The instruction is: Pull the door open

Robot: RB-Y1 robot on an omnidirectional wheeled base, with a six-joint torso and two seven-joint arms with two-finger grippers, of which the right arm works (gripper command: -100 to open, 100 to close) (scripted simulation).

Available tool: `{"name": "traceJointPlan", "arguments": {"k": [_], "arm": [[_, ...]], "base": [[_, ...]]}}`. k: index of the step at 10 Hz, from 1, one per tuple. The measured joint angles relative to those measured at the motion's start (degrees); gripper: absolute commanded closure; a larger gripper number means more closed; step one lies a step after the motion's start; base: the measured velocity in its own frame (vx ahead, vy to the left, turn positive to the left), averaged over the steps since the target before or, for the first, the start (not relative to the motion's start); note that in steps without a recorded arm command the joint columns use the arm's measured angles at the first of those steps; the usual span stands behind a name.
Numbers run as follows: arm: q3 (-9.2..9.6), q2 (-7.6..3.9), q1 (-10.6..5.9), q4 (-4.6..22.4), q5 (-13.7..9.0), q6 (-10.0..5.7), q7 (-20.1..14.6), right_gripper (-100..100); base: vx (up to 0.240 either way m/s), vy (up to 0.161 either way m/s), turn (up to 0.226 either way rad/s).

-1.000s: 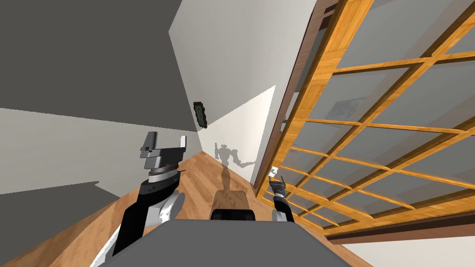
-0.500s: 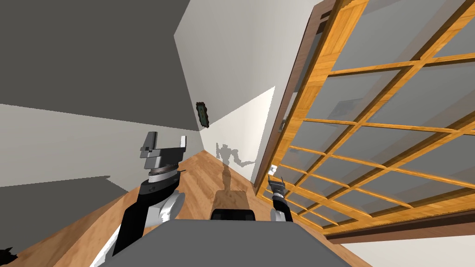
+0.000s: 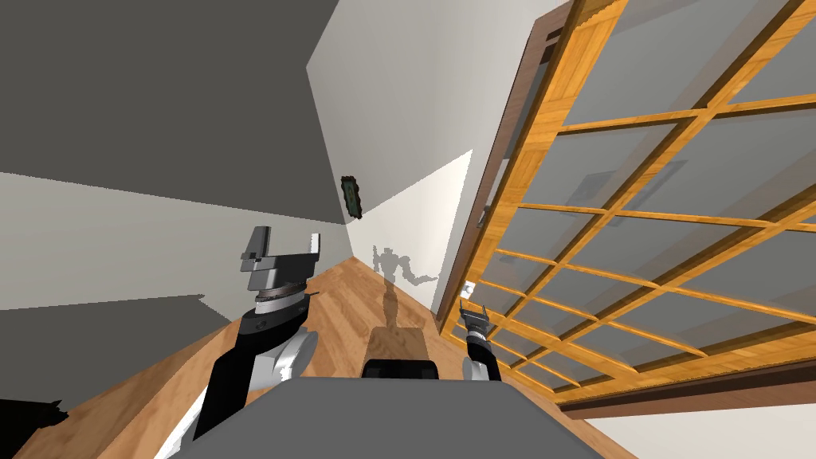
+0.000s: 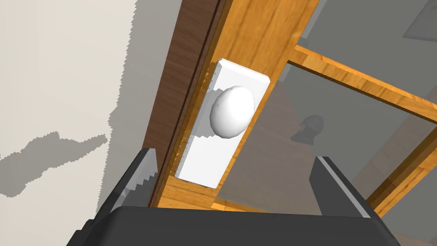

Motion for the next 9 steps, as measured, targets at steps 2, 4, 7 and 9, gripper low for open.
{"name": "traceJointPlan", "arguments": {"k": [2, 4, 7, 9], "arm": [[0.66, 0.18, -0.07, -0.15, -1.48, -0.15, -3.19, -100], [1.06, 0.28, 0.0, -0.49, -2.46, -0.16, -5.87, -100], [1.89, 0.5, 0.05, -0.98, -4.41, -0.22, -10.6, -100], [2.33, 0.61, 0.05, -1.16, -5.39, -0.31, -13.0, -100]], "base": [[-0.063, -0.009, 0.038], [-0.051, 0.0, 0.04], [-0.051, -0.009, 0.033], [-0.032, -0.004, 0.014]]}}
